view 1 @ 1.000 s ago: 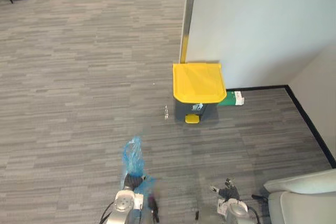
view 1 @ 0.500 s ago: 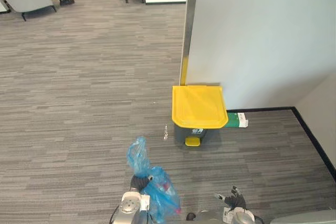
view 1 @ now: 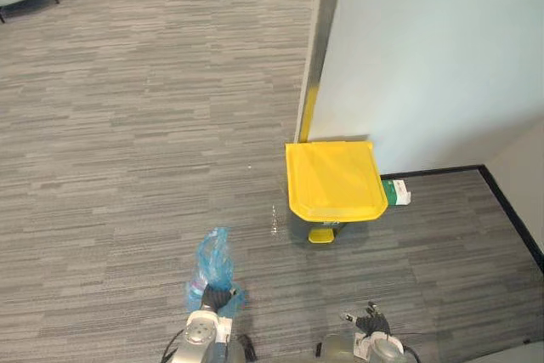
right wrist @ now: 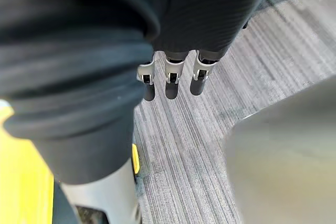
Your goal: Gather rubbish on tea table into small bin, then transfer packed bag to large trash can.
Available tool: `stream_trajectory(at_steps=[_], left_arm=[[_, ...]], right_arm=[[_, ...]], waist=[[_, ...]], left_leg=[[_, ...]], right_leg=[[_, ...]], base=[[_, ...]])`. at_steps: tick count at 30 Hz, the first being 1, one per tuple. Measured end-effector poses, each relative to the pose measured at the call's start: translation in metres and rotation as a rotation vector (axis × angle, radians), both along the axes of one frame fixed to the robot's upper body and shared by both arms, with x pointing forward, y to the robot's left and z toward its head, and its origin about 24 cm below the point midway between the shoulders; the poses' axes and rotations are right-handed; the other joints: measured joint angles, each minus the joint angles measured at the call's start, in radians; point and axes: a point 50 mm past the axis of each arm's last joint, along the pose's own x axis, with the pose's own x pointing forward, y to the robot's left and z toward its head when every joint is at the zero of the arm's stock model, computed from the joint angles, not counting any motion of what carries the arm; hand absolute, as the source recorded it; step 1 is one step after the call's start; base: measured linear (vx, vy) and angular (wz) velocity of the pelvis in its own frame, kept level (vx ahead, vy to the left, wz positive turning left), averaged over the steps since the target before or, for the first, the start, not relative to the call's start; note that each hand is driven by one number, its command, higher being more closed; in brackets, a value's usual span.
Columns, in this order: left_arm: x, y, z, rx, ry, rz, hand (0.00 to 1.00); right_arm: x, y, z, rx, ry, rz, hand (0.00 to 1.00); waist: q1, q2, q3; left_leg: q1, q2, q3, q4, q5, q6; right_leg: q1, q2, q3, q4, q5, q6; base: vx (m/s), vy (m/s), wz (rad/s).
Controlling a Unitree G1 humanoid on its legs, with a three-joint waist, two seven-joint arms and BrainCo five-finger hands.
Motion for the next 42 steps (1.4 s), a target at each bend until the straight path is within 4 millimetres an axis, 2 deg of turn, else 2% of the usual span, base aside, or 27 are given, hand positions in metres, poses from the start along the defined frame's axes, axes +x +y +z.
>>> stream_trajectory(at_steps=[2, 3, 4, 5, 6, 9, 12, 13, 14, 16, 18, 19, 20, 24, 26, 27, 28, 30, 32, 33, 34, 35, 36, 37, 40, 41, 42], left_arm=[[-0.001, 0.003, -0.002, 0.008, 0.012, 0.003, 1.0], [0.001, 0.003, -0.002, 0.005, 0.012, 0.015, 1.0], [0.002, 0.006, -0.002, 0.004, 0.012, 0.032, 1.0], [0.001, 0.007, -0.003, 0.007, 0.021, 0.035, 1.0], [0.002, 0.009, -0.004, 0.015, 0.029, 0.028, 1.0], [0.007, -0.016, -0.005, -0.049, 0.021, 0.003, 1.0], [0.006, -0.021, -0.006, -0.066, 0.027, 0.001, 1.0], [0.005, -0.022, -0.006, -0.071, 0.026, 0.001, 1.0], [0.004, -0.024, -0.005, -0.083, 0.019, -0.001, 1.0], [0.006, -0.024, -0.004, -0.084, 0.012, -0.003, 1.0], [0.005, -0.025, -0.004, -0.086, 0.013, -0.004, 1.0], [0.004, -0.023, -0.005, -0.077, 0.022, -0.007, 1.0], [0.004, -0.02, -0.005, -0.066, 0.024, -0.011, 1.0], [0.003, -0.016, -0.005, -0.051, 0.026, -0.014, 1.0], [0.001, -0.014, -0.005, -0.045, 0.023, -0.011, 1.0], [0.0, -0.01, -0.004, -0.031, 0.022, -0.017, 1.0], [-0.001, -0.01, -0.004, -0.025, 0.024, -0.015, 1.0], [0.0, -0.004, -0.003, -0.006, 0.022, -0.008, 1.0], [0.004, -0.004, -0.001, -0.006, 0.009, -0.01, 1.0], [0.006, -0.004, -0.001, -0.01, 0.005, -0.008, 1.0], [0.009, -0.004, 0.001, -0.011, -0.003, -0.006, 1.0], [0.009, -0.004, 0.001, -0.015, -0.007, 0.0, 1.0], [0.011, -0.004, 0.002, -0.016, -0.012, 0.001, 1.0], [0.019, -0.003, 0.006, -0.028, -0.038, 0.03, 1.0], [0.021, -0.012, 0.006, -0.054, -0.047, 0.025, 1.0], [0.021, -0.017, 0.006, -0.068, -0.049, 0.035, 1.0], [0.021, -0.013, 0.006, -0.06, -0.048, 0.04, 1.0]], right_arm=[[0.002, -0.001, -0.001, -0.003, 0.008, 0.009, 0.0], [0.005, 0.0, 0.0, -0.005, 0.002, 0.019, 0.0], [0.01, 0.003, 0.001, -0.003, -0.008, 0.038, 0.0], [0.01, 0.004, 0.001, 0.0, -0.009, 0.041, 0.0], [0.007, 0.002, 0.001, -0.007, -0.006, 0.037, 0.0], [-0.005, -0.018, 0.0, -0.055, 0.023, 0.018, 0.0], [-0.008, -0.018, -0.001, -0.053, 0.031, 0.011, 0.0], [-0.007, -0.014, -0.001, -0.042, 0.027, 0.012, 0.0], [-0.007, -0.014, -0.002, -0.042, 0.027, 0.009, 0.0], [-0.001, -0.017, 0.001, -0.048, 0.009, -0.001, 0.0], [0.003, -0.02, 0.003, -0.055, -0.007, -0.011, 0.0], [0.003, -0.02, 0.002, -0.052, 0.001, -0.012, 0.0], [0.002, -0.013, 0.001, -0.035, 0.007, -0.009, 0.0], [-0.004, -0.01, -0.002, -0.027, 0.024, -0.015, 0.0], [-0.004, -0.01, -0.002, -0.025, 0.028, -0.013, 0.0], [0.003, -0.01, 0.002, -0.026, -0.008, -0.015, 0.0], [0.006, -0.011, 0.003, -0.032, -0.017, -0.013, 0.0], [0.008, -0.009, 0.004, -0.033, -0.026, -0.003, 0.0], [0.014, -0.007, 0.008, -0.03, -0.059, -0.002, 0.0], [0.016, -0.006, 0.008, -0.029, -0.065, -0.004, 0.0], [0.017, -0.006, 0.008, -0.027, -0.063, -0.004, 0.0], [0.015, -0.006, 0.007, -0.025, -0.054, -0.009, 0.0], [0.014, -0.006, 0.007, -0.025, -0.046, -0.013, 0.0], [0.023, -0.009, 0.01, -0.032, -0.065, -0.01, 0.0], [0.025, -0.013, 0.012, -0.032, -0.07, -0.031, 0.0], [0.031, -0.016, 0.016, -0.04, -0.098, -0.032, 0.0], [0.036, -0.011, 0.019, -0.036, -0.118, -0.014, 0.0]], waist=[[0.001, 0.014, -0.011], [0.003, 0.044, 0.003], [0.003, 0.05, 0.005], [0.002, 0.048, 0.001], [-0.007, 0.017, -0.006], [-0.013, 0.058, -0.007], [-0.011, 0.058, 0.0], [-0.003, 0.035, 0.015], [0.002, 0.037, 0.014], [0.004, 0.039, 0.016], [0.005, 0.059, 0.014], [0.01, 0.059, 0.016], [0.005, 0.033, 0.014], [0.005, 0.003, 0.011], [0.001, 0.016, 0.027], [-0.008, 0.01, 0.045], [-0.013, 0.009, 0.059], [-0.01, -0.002, 0.068], [-0.012, -0.01, 0.072], [-0.014, -0.009, 0.073], [-0.015, -0.01, 0.079], [-0.014, -0.011, 0.079], [-0.007, -0.017, 0.082], [0.01, 0.017, 0.12], [0.006, 0.021, 0.166], [0.04, 0.033, 0.162], [0.056, 0.03, 0.154]], left_leg=[[0.005, 0.021, -0.003, -0.02, 0.001, 0.001], [0.018, 0.047, -0.009, -0.03, 0.001, 0.001], [0.03, 0.069, -0.008, -0.042, 0.002, 0.0], [0.034, 0.069, -0.009, -0.048, 0.002, 0.0], [0.039, 0.041, -0.022, -0.047, 0.001, -0.003], [0.045, 0.056, -0.054, -0.023, 0.017, -0.03], [-0.011, 0.086, -0.05, 0.188, 0.027, -0.046], [-0.047, 0.097, -0.052, 0.295, -0.003, -0.06], [-0.08, 0.099, -0.056, 0.311, -0.062, -0.057], [-0.13, 0.083, -0.058, 0.232, -0.057, -0.045], [-0.144, 0.07, -0.094, 0.043, 0.084, -0.039], [-0.143, 0.067, -0.095, 0.022, 0.115, -0.038], [-0.141, 0.043, -0.084, 0.008, 0.101, -0.029], [-0.132, -0.019, -0.042, 0.019, 0.028, 0.0], [-0.085, -0.018, -0.018, 0.019, 0.004, 0.019], [-0.024, -0.019, -0.016, 0.014, -0.015, 0.027], [0.022, -0.014, -0.014, 0.016, -0.025, 0.042], [0.09, -0.003, -0.016, 0.022, -0.063, 0.044], [0.123, -0.002, -0.024, 0.021, -0.09, 0.04], [0.133, -0.002, -0.022, 0.023, -0.096, 0.034], [0.14, -0.002, -0.019, 0.048, -0.117, 0.024], [0.145, -0.002, -0.019, 0.072, -0.129, 0.017], [0.148, -0.002, -0.019, 0.094, -0.148, 0.004], [0.131, 0.034, -0.029, 0.182, -0.165, -0.012], [0.165, 0.027, -0.063, 0.217, -0.157, -0.021], [0.195, 0.025, -0.061, 0.23, -0.179, -0.041], [0.169, 0.041, -0.059, 0.265, -0.19, -0.055]], right_leg=[[0.005, 0.021, -0.026, -0.01, 0.036, -0.022], [-0.043, 0.045, -0.035, 0.037, 0.016, -0.044], [-0.055, 0.082, -0.042, -0.061, -0.056, -0.042], [-0.052, 0.098, -0.054, -0.198, -0.029, -0.063], [-0.044, 0.089, -0.081, -0.299, 0.065, -0.058], [0.02, 0.102, -0.106, -0.352, 0.075, -0.068], [0.079, 0.1, -0.109, -0.37, 0.075, -0.074], [0.122, 0.091, -0.093, -0.376, 0.069, -0.085], [0.147, 0.084, -0.079, -0.376, 0.069, -0.086], [0.152, 0.075, -0.063, -0.376, 0.069, -0.085], [0.15, 0.088, -0.048, -0.383, 0.059, -0.064], [0.156, 0.089, -0.019, -0.398, 0.029, -0.025], [0.144, 0.063, -0.01, -0.404, 0.024, -0.011], [0.096, -0.012, 0.029, -0.303, -0.021, 0.032], [-0.048, -0.019, 0.058, 0.027, 0.014, 0.053], [-0.143, -0.034, 0.053, 0.265, 0.134, 0.043], [-0.18, -0.043, 0.039, 0.374, 0.183, 0.033], [-0.241, -0.048, -0.028, 0.482, 0.111, -0.008], [-0.301, -0.046, -0.142, 0.38, 0.064, -0.027], [-0.306, -0.033, -0.205, 0.205, 0.068, -0.029], [-0.28, -0.004, -0.274, -0.045, 0.133, -0.033], [-0.224, 0.024, -0.294, -0.153, 0.188, -0.023], [-0.174, 0.048, -0.291, -0.254, 0.25, -0.097], [-0.145, 0.076, -0.284, -0.255, 0.278, -0.181], [-0.161, 0.016, -0.233, 0.005, 0.166, -0.188], [-0.207, 0.015, -0.263, 0.068, 0.11, -0.134], [-0.179, 0.033, -0.26, 0.005, 0.114, -0.136]], base=[[0.13, -0.017, -0.15], [0.11, -0.037, -0.29], [0.1, -0.077, -0.29], [0.13, -0.107, -0.05], [0.14, -0.135, 0.21], [0.22, -0.103, 0.25], [0.18, -0.108, -0.05], [0.18, 0.004, -0.26], [0.17, 0.032, -0.3], [0.14, 0.111, -0.4], [0.1, 0.17, -0.49], [0.08, 0.152, -0.37], [0.07, 0.151, -0.32], [0.1, 0.192, -0.29], [0.16, 0.175, -0.39], [0.2, 0.197, -0.18], [0.19, 0.134, -0.05], [0.22, 0.077, 0.03], [0.27, 0.028, 0.16], [0.32, -0.006, 0.18], [0.45, -0.033, 0.21], [0.43, -0.055, 0.1], [0.45, -0.045, -0.29], [0.38, 0.004, -0.37], [0.24, 0.032, -0.16], [0.13, 0.003, -0.71], [0.14, -0.024, -0.9]])
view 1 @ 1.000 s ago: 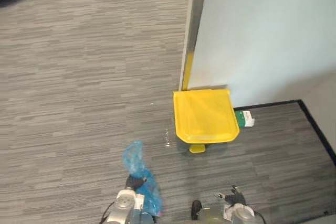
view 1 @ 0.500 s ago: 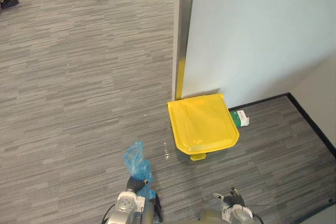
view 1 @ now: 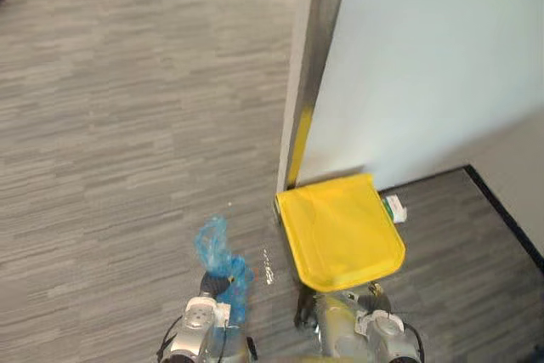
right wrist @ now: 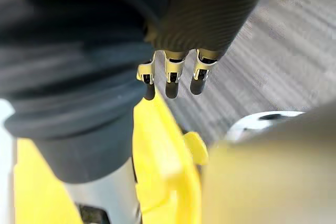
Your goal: Gather rubbish on tea table into small bin, then transfer packed bag to large trash can.
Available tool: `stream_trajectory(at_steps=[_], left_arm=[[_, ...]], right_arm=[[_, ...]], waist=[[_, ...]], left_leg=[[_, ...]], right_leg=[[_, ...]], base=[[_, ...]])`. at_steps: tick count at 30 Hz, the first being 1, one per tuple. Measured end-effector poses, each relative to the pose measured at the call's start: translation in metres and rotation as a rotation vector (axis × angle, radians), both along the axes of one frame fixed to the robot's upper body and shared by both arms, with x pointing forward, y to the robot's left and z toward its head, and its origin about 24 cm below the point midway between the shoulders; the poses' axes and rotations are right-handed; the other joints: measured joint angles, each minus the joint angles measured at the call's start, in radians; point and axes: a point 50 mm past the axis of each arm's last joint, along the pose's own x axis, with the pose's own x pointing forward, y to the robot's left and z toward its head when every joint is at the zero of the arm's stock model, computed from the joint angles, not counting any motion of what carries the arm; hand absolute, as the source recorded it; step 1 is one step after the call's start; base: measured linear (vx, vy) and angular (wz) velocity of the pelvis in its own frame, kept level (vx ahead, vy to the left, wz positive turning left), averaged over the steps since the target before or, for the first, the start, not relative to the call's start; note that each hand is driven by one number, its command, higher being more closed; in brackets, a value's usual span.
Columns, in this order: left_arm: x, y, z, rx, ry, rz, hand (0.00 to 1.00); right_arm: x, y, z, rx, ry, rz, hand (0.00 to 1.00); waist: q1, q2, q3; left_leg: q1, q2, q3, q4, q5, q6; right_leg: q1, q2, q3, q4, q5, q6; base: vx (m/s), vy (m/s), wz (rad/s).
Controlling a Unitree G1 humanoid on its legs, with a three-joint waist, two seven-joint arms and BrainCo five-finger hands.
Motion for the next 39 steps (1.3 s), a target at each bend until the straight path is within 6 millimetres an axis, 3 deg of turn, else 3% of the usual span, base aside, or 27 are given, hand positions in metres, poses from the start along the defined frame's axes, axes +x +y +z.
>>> stream_trajectory(at_steps=[1, 2, 5, 8, 13, 15, 18, 22, 23, 24, 25, 26, 28, 29, 30, 31, 32, 33, 34, 35, 37, 38, 39], left_arm=[[0.004, 0.005, 0.0, 0.007, 0.006, 0.012, 1.0], [0.006, 0.005, 0.001, 0.002, 0.003, 0.013, 1.0], [0.006, -0.009, 0.0, -0.034, 0.001, 0.005, 1.0], [0.006, -0.003, 0.0, -0.016, 0.004, 0.006, 1.0], [0.002, -0.002, -0.002, -0.012, 0.015, 0.007, 1.0], [-0.011, 0.0, -0.008, -0.013, 0.052, 0.017, 1.0], [-0.015, -0.001, -0.01, -0.013, 0.066, 0.013, 1.0], [-0.024, 0.0, -0.014, -0.012, 0.091, 0.016, 1.0], [-0.026, 0.001, -0.015, -0.011, 0.096, 0.015, 1.0], [-0.026, 0.001, -0.015, -0.012, 0.097, 0.02, 1.0], [-0.025, 0.002, -0.015, -0.007, 0.101, 0.017, 1.0], [-0.024, 0.002, -0.015, -0.007, 0.098, 0.017, 1.0], [-0.025, 0.003, -0.015, 0.008, 0.1, -0.002, 1.0], [-0.025, 0.004, -0.015, 0.012, 0.102, -0.003, 1.0], [-0.025, 0.007, -0.015, 0.018, 0.106, 0.006, 1.0], [-0.025, 0.005, -0.016, 0.009, 0.107, 0.007, 1.0], [-0.021, -0.003, -0.014, -0.013, 0.091, 0.006, 1.0], [-0.02, -0.004, -0.013, -0.017, 0.087, 0.007, 1.0], [-0.014, -0.006, -0.011, -0.02, 0.072, 0.004, 1.0], [-0.011, -0.005, -0.01, -0.017, 0.064, 0.004, 1.0], [-0.015, -0.002, -0.011, -0.021, 0.074, 0.022, 1.0], [-0.019, -0.001, -0.013, -0.022, 0.084, 0.027, 1.0], [-0.019, 0.0, -0.013, -0.025, 0.085, 0.029, 1.0]], right_arm=[[0.008, 0.004, 0.006, -0.001, -0.042, 0.02, 0.0], [0.0, 0.001, 0.002, 0.002, -0.015, -0.001, 0.0], [-0.02, -0.008, -0.005, -0.004, 0.043, -0.051, 0.0], [-0.022, 0.002, -0.007, 0.023, 0.042, -0.054, 0.0], [-0.033, 0.002, -0.011, 0.031, 0.066, -0.074, 0.0], [-0.037, 0.003, -0.013, 0.038, 0.076, -0.085, 0.0], [-0.039, 0.003, -0.013, 0.038, 0.08, -0.086, 0.0], [-0.044, 0.004, -0.016, 0.041, 0.097, -0.077, 0.0], [-0.047, 0.005, -0.017, 0.039, 0.112, -0.064, 0.0], [-0.045, 0.005, -0.018, 0.041, 0.114, -0.055, 0.0], [-0.045, 0.006, -0.018, 0.044, 0.114, -0.054, 0.0], [-0.047, 0.006, -0.019, 0.045, 0.12, -0.056, 0.0], [-0.055, 0.008, -0.024, 0.057, 0.16, -0.054, 0.0], [-0.056, 0.009, -0.025, 0.058, 0.166, -0.05, 0.0], [-0.059, 0.009, -0.026, 0.055, 0.179, -0.039, 0.0], [-0.06, 0.008, -0.027, 0.05, 0.187, -0.037, 0.0], [-0.061, -0.001, -0.027, 0.028, 0.199, -0.035, 0.0], [-0.06, -0.004, -0.026, 0.019, 0.198, -0.034, 0.0], [-0.055, -0.011, -0.025, -0.002, 0.194, -0.031, 0.0], [-0.055, -0.011, -0.026, -0.001, 0.204, -0.032, 0.0], [-0.052, -0.014, -0.024, -0.011, 0.196, -0.034, 0.0], [-0.052, -0.012, -0.024, -0.008, 0.197, -0.034, 0.0], [-0.051, -0.01, -0.024, -0.002, 0.194, -0.035, 0.0]], waist=[[-0.002, -0.004, 0.011], [-0.021, -0.011, 0.008], [-0.023, -0.021, 0.001], [-0.043, -0.025, -0.009], [-0.042, -0.025, -0.039], [-0.038, -0.018, -0.071], [-0.036, -0.023, -0.077], [-0.031, -0.028, -0.098], [-0.034, -0.033, -0.109], [-0.032, -0.023, -0.127], [-0.053, -0.034, -0.134], [-0.052, -0.036, -0.136], [-0.046, -0.059, -0.149], [-0.046, -0.067, -0.154], [-0.046, -0.085, -0.164], [-0.046, -0.074, -0.171], [-0.04, -0.052, -0.186], [-0.038, -0.047, -0.187], [-0.04, -0.024, -0.168], [-0.042, -0.01, -0.155], [-0.041, -0.009, -0.151], [-0.038, -0.013, -0.159], [-0.038, -0.018, -0.154]], left_leg=[[-0.041, 0.027, -0.024, 0.064, -0.004, -0.003], [-0.039, 0.017, -0.038, 0.051, -0.002, 0.0], [-0.001, -0.008, -0.038, 0.017, 0.002, -0.004], [-0.035, 0.007, -0.071, 0.004, 0.001, -0.003], [-0.047, 0.05, -0.08, -0.015, -0.006, -0.003], [-0.05, 0.081, -0.073, -0.017, -0.041, -0.014], [-0.048, 0.087, -0.057, -0.022, -0.051, -0.018], [-0.026, 0.082, -0.002, -0.042, -0.036, -0.022], [-0.027, 0.079, 0.011, -0.052, -0.025, -0.02], [-0.031, 0.083, 0.042, -0.113, 0.033, -0.011], [-0.028, 0.079, 0.034, -0.153, 0.072, -0.015], [-0.028, 0.08, 0.029, -0.162, 0.081, -0.017], [-0.043, 0.081, -0.005, -0.196, 0.125, -0.045], [-0.051, 0.077, -0.012, -0.2, 0.133, -0.05], [-0.058, 0.054, -0.048, -0.254, 0.175, -0.055], [-0.067, 0.057, -0.067, -0.285, 0.193, -0.05], [-0.115, 0.056, -0.109, -0.326, 0.235, -0.011], [-0.142, 0.057, -0.12, -0.327, 0.252, -0.008], [-0.179, 0.072, -0.143, -0.309, 0.274, -0.029], [-0.209, 0.084, -0.165, -0.28, 0.291, -0.053], [-0.243, 0.104, -0.171, -0.273, 0.328, -0.09], [-0.241, 0.107, -0.18, -0.32, 0.349, -0.094], [-0.254, 0.106, -0.177, -0.281, 0.334, -0.074]], right_leg=[[0.036, 0.035, -0.002, -0.083, 0.023, -0.035], [0.032, 0.021, -0.004, -0.062, 0.016, -0.035], [0.029, -0.018, -0.017, 0.003, -0.04, -0.013], [0.032, -0.007, -0.058, -0.048, -0.033, -0.025], [0.068, 0.004, -0.139, -0.077, -0.029, -0.032], [0.068, 0.032, -0.156, -0.088, -0.024, -0.039], [0.064, 0.036, -0.154, -0.09, -0.019, -0.046], [0.059, 0.047, -0.12, -0.114, 0.035, -0.062], [0.046, 0.049, -0.106, -0.114, 0.05, -0.046], [0.016, 0.057, -0.05, -0.088, 0.069, 0.007], [0.014, 0.021, -0.009, 0.098, -0.014, 0.011], [0.018, 0.013, 0.006, 0.146, -0.034, 0.02], [0.069, -0.028, 0.127, 0.265, -0.118, 0.089], [0.075, -0.03, 0.151, 0.249, -0.134, 0.109], [0.102, 0.009, 0.195, 0.168, -0.172, 0.123], [0.11, 0.04, 0.228, 0.116, -0.174, 0.126], [0.13, 0.087, 0.286, -0.022, -0.177, 0.113], [0.135, 0.096, 0.291, -0.065, -0.182, 0.084], [0.131, 0.113, 0.276, -0.101, -0.168, 0.04], [0.126, 0.12, 0.253, -0.105, -0.157, 0.026], [0.104, 0.131, 0.22, -0.104, -0.144, 0.006], [0.092, 0.127, 0.199, -0.137, -0.12, -0.013], [0.09, 0.124, 0.19, -0.159, -0.097, -0.025]], base=[[0.13, -0.02, -0.23], [0.14, -0.021, 0.2], [0.07, -0.006, 0.17], [-0.05, -0.071, 0.32], [-0.05, -0.103, 0.44], [-0.07, -0.066, 0.05], [-0.08, -0.024, -0.07], [-0.13, -0.005, -0.35], [-0.19, -0.033, -0.43], [-0.24, -0.093, -0.14], [-0.22, -0.116, 0.02], [-0.17, -0.161, 0.32], [-0.1, -0.217, 0.28], [-0.08, -0.289, 0.42], [-0.07, -0.231, 0.37], [-0.13, -0.279, 0.5], [-0.14, -0.184, 0.37], [-0.2, -0.21, 0.49], [-0.22, -0.145, 0.48], [-0.24, -0.124, 0.51], [-0.23, -0.08, 0.4], [-0.23, -0.043, 0.23], [-0.22, 0.008, 0.04]])
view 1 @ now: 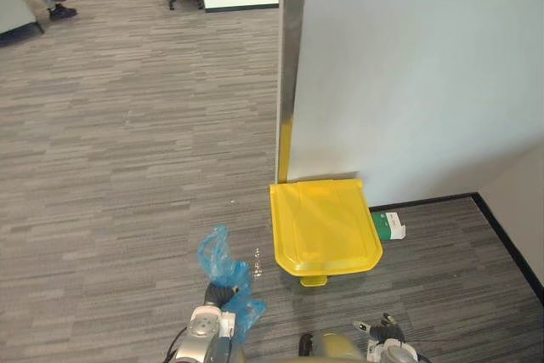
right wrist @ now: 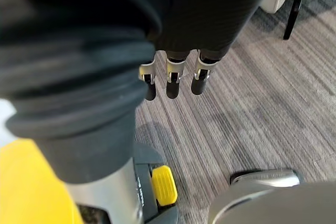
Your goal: Gather rubbish on tea table into small bin, then transfer packed bag to large trash can.
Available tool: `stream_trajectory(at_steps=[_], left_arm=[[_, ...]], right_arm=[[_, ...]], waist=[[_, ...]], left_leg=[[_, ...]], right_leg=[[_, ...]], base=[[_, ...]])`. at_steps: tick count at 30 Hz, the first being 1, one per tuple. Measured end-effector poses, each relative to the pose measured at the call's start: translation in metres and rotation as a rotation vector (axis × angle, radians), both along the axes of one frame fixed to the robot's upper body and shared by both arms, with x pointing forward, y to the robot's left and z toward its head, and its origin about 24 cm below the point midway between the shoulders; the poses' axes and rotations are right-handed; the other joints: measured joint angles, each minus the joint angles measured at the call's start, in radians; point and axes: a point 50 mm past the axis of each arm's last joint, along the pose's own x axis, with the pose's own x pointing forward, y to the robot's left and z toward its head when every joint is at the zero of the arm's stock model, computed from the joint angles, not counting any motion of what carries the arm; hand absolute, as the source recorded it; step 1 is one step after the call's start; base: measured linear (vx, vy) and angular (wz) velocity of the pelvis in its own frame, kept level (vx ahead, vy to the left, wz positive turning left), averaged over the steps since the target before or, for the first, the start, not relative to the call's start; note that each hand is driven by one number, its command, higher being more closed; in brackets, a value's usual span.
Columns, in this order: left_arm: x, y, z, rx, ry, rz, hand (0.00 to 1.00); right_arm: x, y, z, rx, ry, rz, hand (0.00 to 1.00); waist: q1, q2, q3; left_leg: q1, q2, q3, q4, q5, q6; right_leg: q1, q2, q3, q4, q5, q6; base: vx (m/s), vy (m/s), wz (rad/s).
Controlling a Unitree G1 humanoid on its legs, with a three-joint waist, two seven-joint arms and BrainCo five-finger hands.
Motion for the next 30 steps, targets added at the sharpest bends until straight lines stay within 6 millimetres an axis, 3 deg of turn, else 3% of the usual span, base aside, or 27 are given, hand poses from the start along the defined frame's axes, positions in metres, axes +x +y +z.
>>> stream_trajectory(at_steps=[1, 2, 5, 8, 9, 10, 13, 14, 15, 17, 20, 21, 23, 30], left_arm=[[-0.001, 0.0, -0.001, -0.003, 0.004, 0.002, 1.0], [-0.003, -0.002, -0.001, -0.007, 0.01, 0.0, 1.0], [-0.003, -0.006, 0.0, -0.023, 0.0, -0.005, 1.0], [0.005, -0.005, 0.003, -0.014, -0.02, -0.019, 1.0], [0.008, -0.003, 0.005, -0.008, -0.028, -0.022, 1.0], [0.01, 0.0, 0.006, 0.006, -0.035, -0.023, 1.0], [0.008, 0.007, 0.006, 0.03, -0.029, -0.025, 1.0], [0.009, 0.006, 0.006, 0.029, -0.031, -0.024, 1.0], [0.009, 0.007, 0.006, 0.032, -0.033, -0.021, 1.0], [0.003, 0.013, 0.003, 0.044, -0.016, 0.003, 1.0], [0.001, 0.014, 0.003, 0.05, -0.011, 0.012, 1.0], [0.001, 0.012, 0.001, 0.044, -0.002, 0.015, 1.0], [-0.004, -0.002, -0.002, 0.002, 0.013, 0.017, 1.0], [-0.001, -0.005, -0.002, -0.002, 0.015, -0.003, 1.0]], right_arm=[[0.005, 0.0, 0.002, -0.001, -0.016, 0.0, 0.0], [0.006, 0.0, 0.002, -0.002, -0.02, 0.0, 0.0], [0.0, -0.001, 0.001, -0.003, -0.012, -0.005, 0.0], [0.0, -0.001, 0.001, 0.006, -0.018, -0.022, 0.0], [0.001, 0.0, 0.001, 0.008, -0.019, -0.023, 0.0], [0.001, 0.005, 0.0, 0.019, -0.02, -0.021, 0.0], [0.004, 0.006, 0.001, 0.021, -0.03, -0.018, 0.0], [0.006, 0.008, 0.002, 0.023, -0.037, -0.015, 0.0], [0.008, 0.008, 0.003, 0.021, -0.046, -0.014, 0.0], [0.009, 0.007, 0.004, 0.016, -0.055, -0.012, 0.0], [-0.001, 0.01, 0.0, 0.027, -0.028, -0.018, 0.0], [0.0, 0.008, 0.001, 0.024, -0.03, -0.025, 0.0], [-0.003, -0.003, 0.001, -0.007, -0.017, -0.023, 0.0], [-0.006, -0.006, 0.0, -0.012, -0.002, -0.048, 0.0]], waist=[[0.001, -0.01, 0.007], [0.0, -0.013, 0.009], [-0.012, 0.015, 0.0], [-0.026, 0.018, 0.001], [-0.026, 0.013, 0.003], [-0.024, -0.008, 0.007], [-0.025, -0.031, 0.025], [-0.025, -0.029, 0.031], [-0.022, -0.017, 0.038], [-0.023, -0.015, 0.04], [-0.019, -0.041, 0.024], [-0.02, -0.038, 0.024], [-0.017, 0.02, 0.005], [-0.018, 0.027, 0.01]], left_leg=[[-0.025, -0.008, 0.012, 0.144, -0.06, 0.035], [-0.02, -0.022, 0.02, 0.226, -0.097, 0.042], [0.076, -0.038, 0.022, 0.284, -0.187, 0.023], [0.134, -0.083, 0.021, 0.047, -0.193, 0.015], [0.152, -0.102, 0.02, -0.027, -0.186, 0.026], [0.151, -0.13, 0.041, -0.058, -0.156, 0.055], [0.132, -0.164, 0.086, -0.04, -0.151, 0.076], [0.115, -0.157, 0.109, -0.031, -0.146, 0.096], [0.114, -0.146, 0.122, -0.034, -0.141, 0.096], [0.12, -0.108, 0.128, -0.034, -0.128, 0.083], [0.118, -0.099, 0.11, -0.047, -0.115, 0.057], [0.114, -0.096, 0.093, -0.05, -0.111, 0.048], [0.085, -0.057, 0.073, -0.076, -0.098, 0.035], [0.136, -0.035, 0.07, -0.081, -0.077, 0.03]], right_leg=[[0.001, -0.007, 0.004, -0.035, 0.034, -0.002], [0.011, -0.013, 0.009, -0.058, 0.054, 0.002], [0.001, -0.012, 0.008, -0.121, 0.127, 0.029], [-0.007, -0.015, 0.017, -0.227, 0.233, 0.068], [-0.02, -0.025, 0.026, -0.246, 0.262, 0.076], [-0.038, -0.046, 0.048, -0.256, 0.287, 0.083], [-0.066, -0.073, 0.094, -0.254, 0.311, 0.121], [-0.082, -0.08, 0.089, -0.25, 0.294, 0.144], [-0.098, -0.081, 0.079, -0.213, 0.27, 0.133], [-0.119, -0.086, 0.021, 0.048, 0.176, 0.065], [-0.047, -0.095, 0.05, 0.056, 0.029, 0.108], [-0.032, -0.077, 0.048, 0.007, 0.022, 0.101], [-0.026, -0.02, 0.04, -0.084, 0.049, 0.089], [0.022, 0.009, 0.028, -0.075, 0.044, 0.053]], base=[[-0.15, 0.038, -0.04], [-0.15, 0.048, -0.01], [-0.14, 0.12, 0.05], [-0.2, 0.181, 0.06], [-0.23, 0.184, -0.17], [-0.24, 0.169, -0.27], [-0.29, 0.093, -0.43], [-0.27, -0.015, -0.39], [-0.23, -0.066, -0.35], [-0.14, -0.097, -0.23], [-0.03, -0.183, 0.05], [0.04, -0.176, 0.05], [0.03, -0.209, -0.07], [0.09, -0.079, 0.01]])
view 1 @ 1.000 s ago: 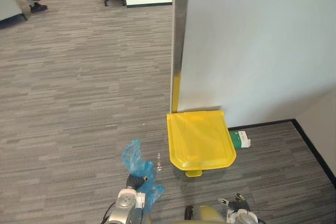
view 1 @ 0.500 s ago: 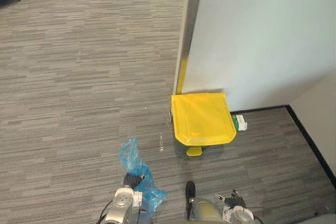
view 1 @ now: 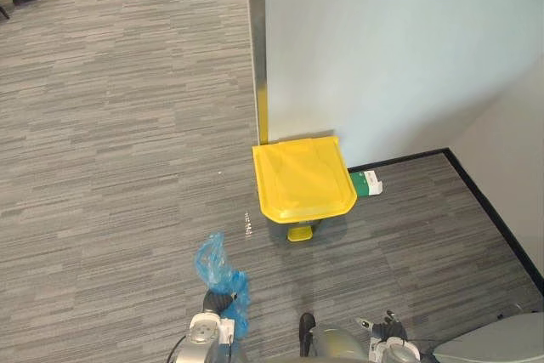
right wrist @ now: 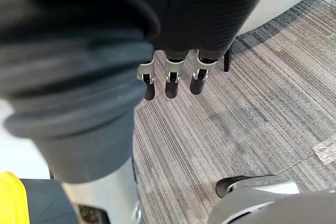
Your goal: Gather rubbish on tea table into small bin, then transfer packed bag to large trash can.
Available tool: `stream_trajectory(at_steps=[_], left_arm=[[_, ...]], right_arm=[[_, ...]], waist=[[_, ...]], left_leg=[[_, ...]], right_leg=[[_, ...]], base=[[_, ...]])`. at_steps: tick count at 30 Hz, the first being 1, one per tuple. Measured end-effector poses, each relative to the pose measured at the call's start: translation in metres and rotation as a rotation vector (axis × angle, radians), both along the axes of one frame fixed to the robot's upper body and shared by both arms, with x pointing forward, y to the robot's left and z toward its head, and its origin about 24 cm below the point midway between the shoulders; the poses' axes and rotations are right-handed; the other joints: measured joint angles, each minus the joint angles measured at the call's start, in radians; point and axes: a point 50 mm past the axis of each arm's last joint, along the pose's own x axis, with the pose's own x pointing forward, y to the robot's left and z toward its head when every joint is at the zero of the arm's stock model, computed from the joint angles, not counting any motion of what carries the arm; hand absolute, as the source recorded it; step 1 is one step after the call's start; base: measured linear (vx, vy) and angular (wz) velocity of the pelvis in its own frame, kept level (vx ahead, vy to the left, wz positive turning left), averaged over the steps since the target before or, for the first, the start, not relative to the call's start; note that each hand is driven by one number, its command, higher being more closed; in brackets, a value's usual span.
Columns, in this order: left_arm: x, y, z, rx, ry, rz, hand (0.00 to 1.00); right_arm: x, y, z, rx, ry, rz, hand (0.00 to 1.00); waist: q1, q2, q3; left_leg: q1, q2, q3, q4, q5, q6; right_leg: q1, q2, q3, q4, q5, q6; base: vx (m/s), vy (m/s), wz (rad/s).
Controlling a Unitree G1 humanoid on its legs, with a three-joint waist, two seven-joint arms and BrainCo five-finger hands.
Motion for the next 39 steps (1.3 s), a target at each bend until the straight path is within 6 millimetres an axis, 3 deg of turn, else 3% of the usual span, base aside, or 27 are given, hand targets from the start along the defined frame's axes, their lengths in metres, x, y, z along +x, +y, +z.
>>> stream_trajectory(at_steps=[5, 9, 11, 12, 14, 16, 19, 24, 26, 27, 29, 30, 32, 33, 34, 35, 36, 37, 38, 39], left_arm=[[0.005, -0.001, 0.002, -0.008, -0.012, -0.018, 1.0], [0.009, -0.003, 0.004, -0.009, -0.024, -0.032, 1.0], [0.007, -0.001, 0.003, -0.006, -0.018, -0.028, 1.0], [0.006, -0.002, 0.003, -0.007, -0.016, -0.027, 1.0], [0.005, 0.0, 0.002, -0.004, -0.013, -0.022, 1.0], [0.0, 0.001, 0.0, 0.001, 0.001, -0.018, 1.0], [-0.003, 0.011, -0.002, 0.03, 0.021, -0.019, 1.0], [-0.006, 0.018, -0.005, 0.054, 0.049, -0.024, 1.0], [-0.005, 0.014, -0.006, 0.045, 0.048, -0.027, 1.0], [-0.007, 0.012, -0.006, 0.039, 0.051, -0.029, 1.0], [-0.006, 0.013, -0.006, 0.043, 0.049, -0.036, 1.0], [-0.004, 0.012, -0.005, 0.045, 0.044, -0.045, 1.0], [-0.004, 0.015, -0.004, 0.055, 0.042, -0.045, 1.0], [-0.002, 0.016, -0.004, 0.06, 0.037, -0.046, 1.0], [0.002, 0.016, -0.002, 0.062, 0.026, -0.049, 1.0], [0.015, 0.014, 0.004, 0.062, -0.008, -0.06, 1.0], [0.017, 0.014, 0.005, 0.062, -0.015, -0.061, 1.0], [0.022, 0.012, 0.008, 0.058, -0.034, -0.065, 1.0], [0.025, 0.008, 0.01, 0.042, -0.053, -0.056, 1.0], [0.027, 0.006, 0.011, 0.032, -0.059, -0.045, 1.0]], right_arm=[[0.001, -0.001, 0.0, -0.002, -0.002, -0.002, 0.0], [0.001, 0.001, 0.0, 0.009, -0.005, -0.005, 0.0], [-0.002, 0.003, -0.001, 0.02, 0.002, -0.021, 0.0], [-0.003, 0.005, -0.002, 0.027, 0.005, -0.023, 0.0], [-0.004, 0.002, -0.002, 0.024, 0.003, -0.037, 0.0], [-0.005, -0.002, -0.002, 0.021, 0.008, -0.048, 0.0], [-0.003, -0.001, -0.002, 0.027, 0.013, -0.046, 0.0], [0.004, 0.002, -0.001, 0.027, 0.002, -0.019, 0.0], [0.008, 0.002, 0.0, 0.027, -0.006, -0.016, 0.0], [0.012, 0.002, 0.002, 0.027, -0.02, -0.021, 0.0], [0.02, 0.001, 0.005, 0.023, -0.042, -0.017, 0.0], [0.021, -0.001, 0.006, 0.015, -0.052, -0.016, 0.0], [0.025, -0.002, 0.008, 0.008, -0.073, -0.014, 0.0], [0.028, -0.003, 0.011, 0.003, -0.091, -0.014, 0.0], [0.029, -0.002, 0.012, 0.004, -0.1, -0.018, 0.0], [0.031, -0.003, 0.013, 0.002, -0.106, -0.036, 0.0], [0.03, -0.003, 0.012, 0.004, -0.1, -0.038, 0.0], [0.023, -0.003, 0.009, 0.007, -0.076, -0.045, 0.0], [0.012, -0.004, 0.006, 0.015, -0.051, -0.083, 0.0], [0.017, -0.007, 0.008, 0.01, -0.062, -0.088, 0.0]], waist=[[-0.003, 0.002, -0.001], [-0.001, -0.013, 0.012], [0.001, -0.037, 0.028], [0.004, -0.034, 0.023], [0.005, -0.02, 0.024], [0.008, 0.004, 0.019], [0.009, -0.016, 0.022], [0.007, -0.004, 0.014], [0.007, -0.002, 0.015], [-0.001, -0.004, 0.017], [-0.011, -0.017, 0.038], [-0.022, -0.011, 0.054], [-0.024, -0.02, 0.068], [-0.026, -0.024, 0.072], [-0.036, -0.029, 0.081], [-0.044, -0.037, 0.117], [-0.044, -0.039, 0.122], [-0.045, -0.038, 0.136], [-0.032, -0.033, 0.144], [-0.025, -0.011, 0.16]], left_leg=[[0.014, -0.015, 0.003, -0.006, 0.005, 0.0], [-0.083, -0.028, 0.003, 0.219, 0.014, 0.004], [-0.101, -0.023, 0.013, 0.28, 0.032, 0.016], [-0.105, -0.017, 0.031, 0.277, 0.017, 0.032], [-0.1, -0.029, 0.039, 0.158, 0.013, 0.05], [-0.056, -0.037, 0.033, 0.042, 0.0, 0.023], [-0.044, -0.066, 0.082, 0.033, -0.023, 0.05], [-0.032, -0.112, 0.172, 0.051, -0.088, 0.089], [-0.014, -0.126, 0.198, 0.071, -0.126, 0.104], [0.014, -0.136, 0.203, 0.071, -0.135, 0.113], [0.107, -0.156, 0.195, 0.066, -0.155, 0.136], [0.158, -0.153, 0.189, 0.069, -0.175, 0.147], [0.22, -0.139, 0.187, 0.086, -0.211, 0.15], [0.238, -0.135, 0.179, 0.089, -0.223, 0.153], [0.246, -0.132, 0.162, 0.097, -0.234, 0.152], [0.261, -0.128, 0.138, 0.125, -0.249, 0.152], [0.261, -0.126, 0.135, 0.133, -0.253, 0.151], [0.261, -0.115, 0.128, 0.173, -0.277, 0.139], [0.26, -0.105, 0.108, 0.229, -0.3, 0.111], [0.25, -0.094, 0.1, 0.258, -0.303, 0.106]], right_leg=[[0.019, -0.01, 0.001, -0.002, -0.002, 0.002], [0.052, -0.054, -0.006, -0.002, -0.013, 0.011], [0.099, -0.075, -0.016, -0.033, -0.021, 0.011], [0.101, -0.074, -0.018, -0.039, -0.025, 0.008], [0.088, -0.07, -0.016, -0.04, -0.029, 0.035], [0.075, -0.057, 0.006, -0.034, -0.028, 0.06], [0.073, -0.074, 0.061, -0.069, -0.002, 0.078], [0.054, -0.112, 0.149, -0.101, 0.017, 0.117], [0.005, -0.127, 0.173, 0.022, -0.009, 0.149], [-0.052, -0.135, 0.175, 0.183, -0.013, 0.156], [-0.152, -0.16, 0.16, 0.499, 0.076, 0.158], [-0.198, -0.172, 0.133, 0.638, 0.115, 0.149], [-0.284, -0.17, 0.055, 0.798, 0.052, 0.111], [-0.332, -0.165, 0.005, 0.801, 0.031, 0.099], [-0.362, -0.163, -0.043, 0.748, 0.026, 0.101], [-0.357, -0.15, -0.103, 0.549, 0.03, 0.103], [-0.352, -0.147, -0.113, 0.487, 0.036, 0.101], [-0.3, -0.133, -0.15, 0.306, 0.069, 0.089], [-0.152, -0.105, -0.151, 0.082, 0.121, 0.011], [-0.145, -0.091, -0.155, 0.078, 0.122, 0.006]], base=[[0.06, 0.022, 0.04], [0.0, 0.034, 0.18], [-0.03, 0.055, 0.23], [-0.03, 0.051, 0.15], [-0.01, 0.081, 0.0], [0.03, 0.142, -0.27], [0.08, 0.175, -0.41], [0.16, 0.21, -0.5], [0.18, 0.191, -0.31], [0.18, 0.167, -0.17], [0.25, 0.178, 0.05], [0.27, 0.129, 0.12], [0.22, 0.051, 0.1], [0.17, -0.002, 0.23], [0.28, -0.042, 0.57], [0.2, -0.04, 0.58], [0.28, -0.089, 0.72], [0.42, -0.143, 0.42], [0.52, -0.167, 0.28], [0.45, -0.106, 0.04]])
